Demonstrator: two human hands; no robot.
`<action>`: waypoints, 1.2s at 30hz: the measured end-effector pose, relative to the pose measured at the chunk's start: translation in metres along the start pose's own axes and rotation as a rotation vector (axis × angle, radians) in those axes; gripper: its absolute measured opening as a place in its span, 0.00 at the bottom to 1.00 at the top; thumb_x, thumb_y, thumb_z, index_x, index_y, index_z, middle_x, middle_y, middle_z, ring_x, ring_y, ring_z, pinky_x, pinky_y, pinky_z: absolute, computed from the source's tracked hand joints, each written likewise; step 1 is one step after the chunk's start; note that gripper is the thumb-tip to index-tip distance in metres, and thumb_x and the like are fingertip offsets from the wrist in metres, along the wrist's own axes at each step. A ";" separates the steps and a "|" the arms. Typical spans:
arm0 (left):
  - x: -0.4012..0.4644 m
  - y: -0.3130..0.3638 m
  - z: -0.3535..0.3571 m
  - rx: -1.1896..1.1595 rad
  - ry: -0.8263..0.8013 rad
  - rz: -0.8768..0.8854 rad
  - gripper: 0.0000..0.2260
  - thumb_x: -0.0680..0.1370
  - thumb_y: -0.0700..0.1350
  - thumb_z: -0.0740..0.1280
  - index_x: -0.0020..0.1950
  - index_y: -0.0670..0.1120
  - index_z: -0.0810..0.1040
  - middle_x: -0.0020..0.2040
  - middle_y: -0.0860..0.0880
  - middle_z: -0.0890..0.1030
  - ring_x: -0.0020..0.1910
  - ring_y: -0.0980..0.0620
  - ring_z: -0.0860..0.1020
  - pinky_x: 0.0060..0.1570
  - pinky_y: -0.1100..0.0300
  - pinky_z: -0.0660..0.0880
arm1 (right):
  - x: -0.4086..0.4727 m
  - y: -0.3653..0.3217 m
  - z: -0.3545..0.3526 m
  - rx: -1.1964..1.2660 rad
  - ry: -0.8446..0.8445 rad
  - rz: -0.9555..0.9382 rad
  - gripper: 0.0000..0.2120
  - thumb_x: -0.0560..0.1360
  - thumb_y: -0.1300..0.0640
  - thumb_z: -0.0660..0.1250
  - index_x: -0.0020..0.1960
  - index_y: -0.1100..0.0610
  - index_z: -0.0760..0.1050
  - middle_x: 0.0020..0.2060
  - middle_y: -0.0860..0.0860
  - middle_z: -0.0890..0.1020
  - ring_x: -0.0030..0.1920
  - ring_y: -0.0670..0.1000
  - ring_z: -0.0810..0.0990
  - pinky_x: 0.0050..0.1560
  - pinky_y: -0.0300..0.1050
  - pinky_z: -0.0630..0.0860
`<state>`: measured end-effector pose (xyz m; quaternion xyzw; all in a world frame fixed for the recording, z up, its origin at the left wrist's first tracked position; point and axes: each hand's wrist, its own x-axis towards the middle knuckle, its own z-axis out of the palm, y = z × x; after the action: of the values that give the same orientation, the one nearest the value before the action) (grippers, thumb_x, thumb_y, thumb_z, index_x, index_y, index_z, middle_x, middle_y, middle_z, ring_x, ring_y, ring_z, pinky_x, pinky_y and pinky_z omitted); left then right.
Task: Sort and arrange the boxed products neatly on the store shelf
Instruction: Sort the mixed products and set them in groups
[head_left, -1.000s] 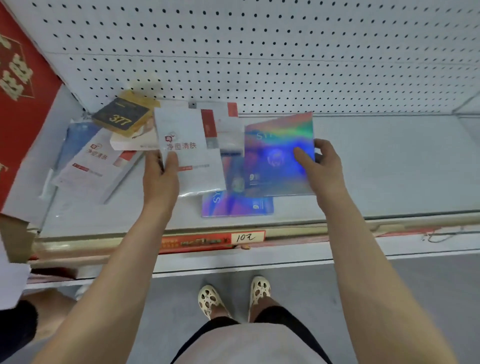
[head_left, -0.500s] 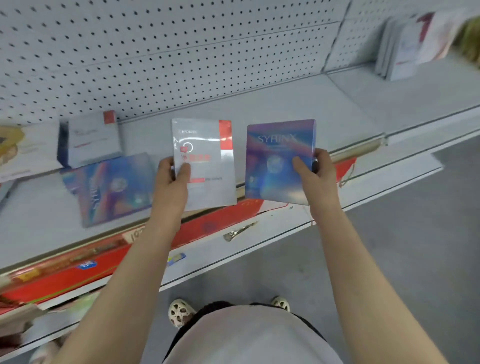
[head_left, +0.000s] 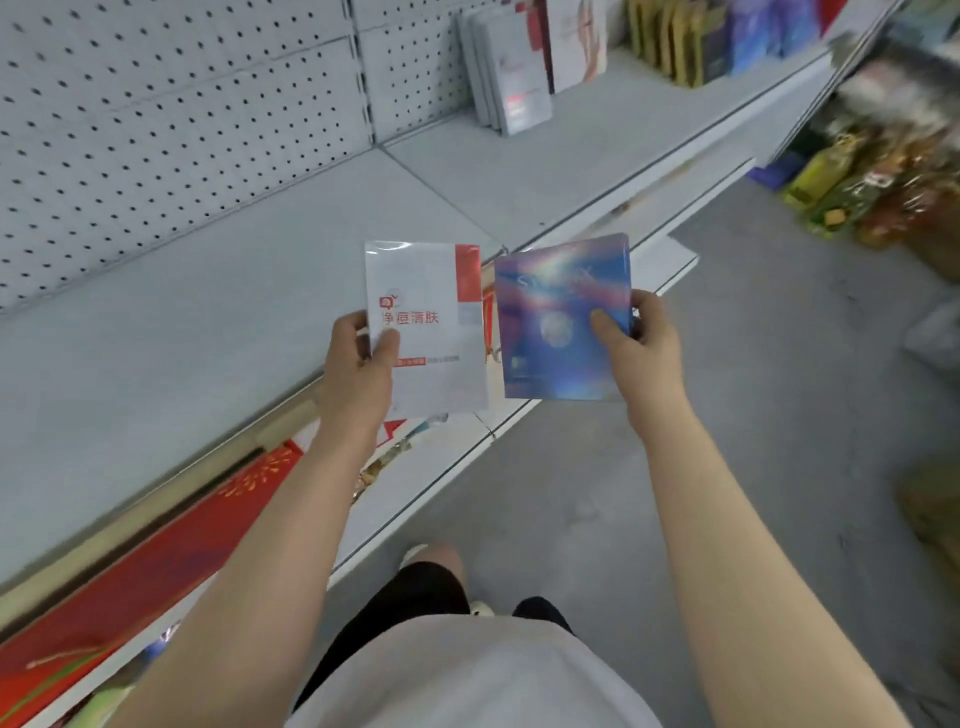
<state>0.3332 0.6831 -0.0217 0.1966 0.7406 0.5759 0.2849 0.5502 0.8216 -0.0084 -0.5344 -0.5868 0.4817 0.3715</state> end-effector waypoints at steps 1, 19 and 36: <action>0.008 0.004 0.015 0.014 -0.011 -0.004 0.07 0.81 0.49 0.63 0.58 0.56 0.69 0.53 0.55 0.80 0.48 0.54 0.81 0.39 0.58 0.80 | 0.012 0.002 -0.007 0.005 0.019 0.003 0.07 0.70 0.51 0.67 0.47 0.45 0.74 0.46 0.60 0.80 0.42 0.52 0.76 0.46 0.48 0.74; 0.193 0.106 0.248 -0.077 -0.148 0.052 0.05 0.81 0.45 0.60 0.52 0.56 0.71 0.49 0.56 0.81 0.40 0.64 0.81 0.35 0.66 0.76 | 0.278 -0.016 -0.073 0.037 0.142 0.004 0.08 0.70 0.52 0.67 0.49 0.46 0.75 0.46 0.57 0.82 0.42 0.52 0.78 0.49 0.60 0.79; 0.275 0.172 0.559 -0.120 0.005 0.051 0.05 0.81 0.43 0.61 0.52 0.54 0.71 0.48 0.57 0.79 0.41 0.66 0.79 0.36 0.71 0.73 | 0.574 0.002 -0.253 0.097 0.037 -0.002 0.10 0.77 0.57 0.69 0.57 0.53 0.74 0.50 0.56 0.83 0.47 0.57 0.83 0.47 0.52 0.81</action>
<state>0.4801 1.3121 -0.0069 0.1968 0.7001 0.6269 0.2796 0.7036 1.4296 0.0102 -0.5240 -0.5565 0.4991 0.4082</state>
